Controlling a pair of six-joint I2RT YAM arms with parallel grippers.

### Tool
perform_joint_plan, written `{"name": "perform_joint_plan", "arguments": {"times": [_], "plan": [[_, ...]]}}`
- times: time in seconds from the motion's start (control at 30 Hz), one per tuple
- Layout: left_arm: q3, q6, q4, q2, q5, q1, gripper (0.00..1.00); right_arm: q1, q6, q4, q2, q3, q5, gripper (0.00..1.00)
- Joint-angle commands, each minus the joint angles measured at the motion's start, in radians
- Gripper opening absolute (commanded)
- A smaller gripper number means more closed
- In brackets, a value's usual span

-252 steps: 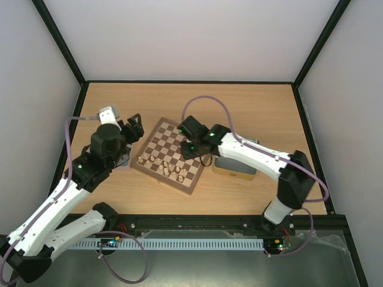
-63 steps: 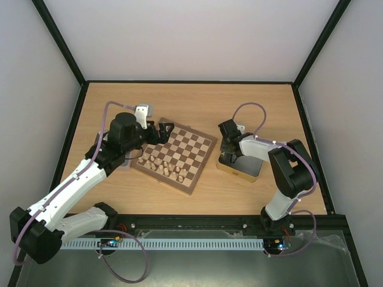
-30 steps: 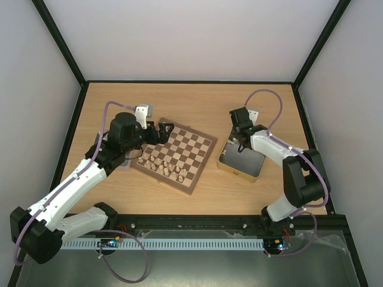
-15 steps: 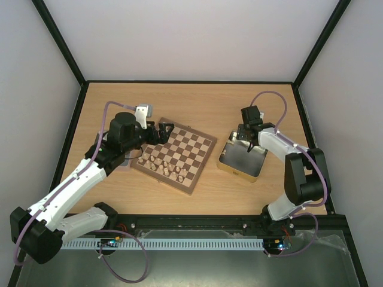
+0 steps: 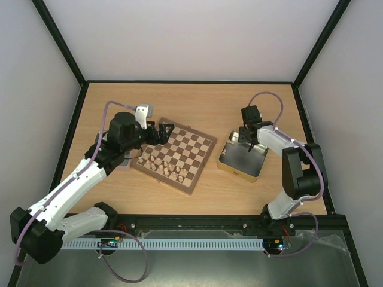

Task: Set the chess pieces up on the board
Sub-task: Adjust the storage box at the center of the board, then pick up the chess piece from the storage box.

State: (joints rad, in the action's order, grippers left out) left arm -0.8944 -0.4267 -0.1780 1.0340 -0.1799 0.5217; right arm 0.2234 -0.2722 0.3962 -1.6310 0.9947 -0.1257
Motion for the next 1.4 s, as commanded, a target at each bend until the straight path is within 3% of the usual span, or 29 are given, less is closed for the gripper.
{"name": "perform_joint_plan", "arguments": {"times": [0.0, 0.2, 0.47, 0.57, 0.67, 0.77, 0.83, 0.9, 0.97, 1.07, 1.23, 1.37], "plan": [[0.005, 0.016, 0.006, -0.002, -0.014, -0.011, 1.0, -0.012, -0.01, 0.048, -0.03, 0.032, -0.029, 0.62], [0.005, 0.013, 0.014, 0.004, -0.021, -0.013, 1.0, -0.012, -0.069, 0.075, -0.017, -0.007, -0.095, 0.43], [0.002, 0.007, 0.02, 0.017, -0.035, -0.012, 1.0, -0.012, -0.181, 0.127, 0.058, -0.098, -0.193, 0.3], [0.002, 0.005, 0.023, 0.019, -0.037, -0.012, 1.0, -0.012, -0.235, 0.142, 0.098, -0.132, -0.187, 0.22], [-0.001, 0.003, 0.025, 0.024, -0.04, -0.012, 1.0, -0.012, -0.28, 0.148, 0.144, -0.158, -0.141, 0.19], [-0.001, -0.001, 0.026, 0.028, -0.046, -0.012, 1.0, -0.012, -0.304, 0.153, 0.185, -0.166, -0.098, 0.2], [0.0, -0.004, 0.026, 0.029, -0.048, -0.012, 1.0, -0.013, -0.31, 0.155, 0.206, -0.159, -0.085, 0.27], [0.0, -0.006, 0.026, 0.03, -0.052, -0.013, 1.0, -0.012, -0.304, 0.156, 0.227, -0.142, -0.075, 0.41], [-0.001, -0.01, 0.026, 0.032, -0.055, -0.012, 1.0, -0.01, -0.258, 0.121, 0.253, -0.138, -0.041, 0.46], [0.003, -0.014, 0.029, 0.033, -0.061, -0.013, 1.0, -0.009, -0.202, 0.071, 0.274, -0.152, 0.027, 0.44], [0.005, -0.023, 0.036, 0.045, -0.083, -0.012, 0.99, -0.006, -0.164, -0.024, 0.227, -0.191, 0.139, 0.28], [0.003, -0.026, 0.036, 0.052, -0.09, -0.012, 1.0, -0.006, -0.156, -0.098, 0.154, -0.192, 0.184, 0.31]]}}
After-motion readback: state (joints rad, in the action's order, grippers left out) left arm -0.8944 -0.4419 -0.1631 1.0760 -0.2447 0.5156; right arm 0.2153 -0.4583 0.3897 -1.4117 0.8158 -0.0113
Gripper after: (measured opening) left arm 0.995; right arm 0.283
